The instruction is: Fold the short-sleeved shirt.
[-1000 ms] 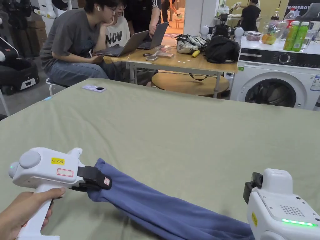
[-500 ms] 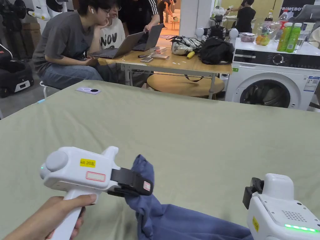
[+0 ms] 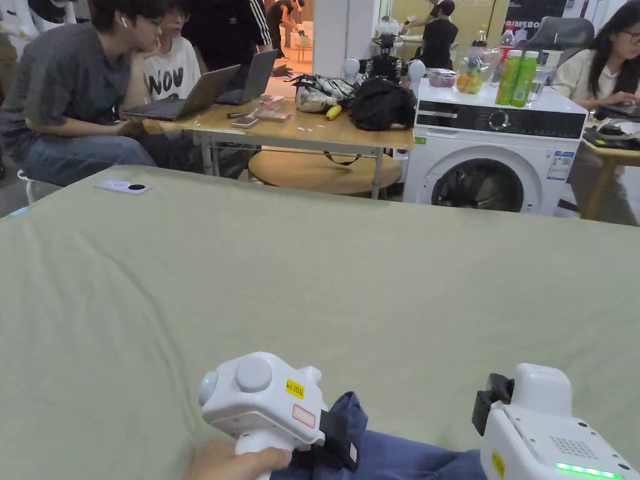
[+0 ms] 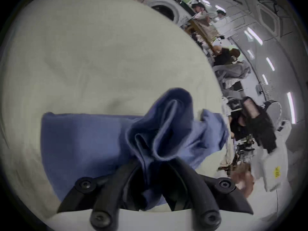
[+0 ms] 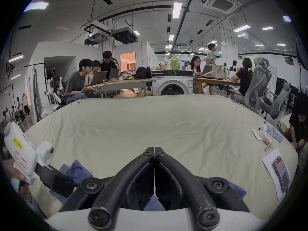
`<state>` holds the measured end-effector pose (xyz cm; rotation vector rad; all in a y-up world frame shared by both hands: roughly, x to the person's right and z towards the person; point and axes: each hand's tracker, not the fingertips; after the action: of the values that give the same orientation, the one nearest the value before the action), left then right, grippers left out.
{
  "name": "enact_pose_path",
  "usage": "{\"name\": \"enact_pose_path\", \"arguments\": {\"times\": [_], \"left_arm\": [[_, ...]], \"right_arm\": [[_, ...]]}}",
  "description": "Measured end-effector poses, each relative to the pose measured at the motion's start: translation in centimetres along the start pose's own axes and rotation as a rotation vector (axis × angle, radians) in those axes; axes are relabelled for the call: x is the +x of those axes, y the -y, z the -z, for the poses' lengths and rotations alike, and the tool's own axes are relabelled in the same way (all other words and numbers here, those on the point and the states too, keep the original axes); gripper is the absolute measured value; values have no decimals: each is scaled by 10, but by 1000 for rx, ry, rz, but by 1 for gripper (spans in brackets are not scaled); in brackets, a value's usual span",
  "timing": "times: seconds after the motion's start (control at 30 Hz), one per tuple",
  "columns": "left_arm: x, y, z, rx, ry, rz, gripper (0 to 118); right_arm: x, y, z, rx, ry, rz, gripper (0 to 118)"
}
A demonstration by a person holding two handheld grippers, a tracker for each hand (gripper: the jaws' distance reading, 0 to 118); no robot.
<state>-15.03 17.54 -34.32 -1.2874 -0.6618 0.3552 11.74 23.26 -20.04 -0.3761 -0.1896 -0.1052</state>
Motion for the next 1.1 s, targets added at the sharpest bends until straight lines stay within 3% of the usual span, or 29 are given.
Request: {"name": "enact_pose_path", "arguments": {"times": [0.07,0.13,0.17,0.27,0.4,0.47,0.7,0.83,1.03,1.1], "left_arm": [[2,4,-2,12,73,-64,20],[6,7,-8,16,144,-86,48],[11,7,-17,14,122,-77,57],[20,7,-33,40,93,-29,58],[15,7,-55,90,244,-54,58],[12,4,-63,130,221,-30,55],[14,10,-39,97,93,69,8],[18,18,-11,40,-29,89,2],[26,29,8,27,275,69,2],[27,32,15,19,250,58,2]], "right_arm": [[5,1,-1,-6,9,7,0],[8,2,-1,-9,15,8,0],[9,2,-2,-11,16,10,0],[12,2,-3,-16,17,13,0],[14,2,-7,-17,15,16,0],[15,1,-9,-15,15,18,0],[18,2,-11,-13,15,30,0],[19,5,-12,-19,17,24,0],[21,8,-14,-26,17,24,0],[21,8,-15,-26,16,25,0]]}}
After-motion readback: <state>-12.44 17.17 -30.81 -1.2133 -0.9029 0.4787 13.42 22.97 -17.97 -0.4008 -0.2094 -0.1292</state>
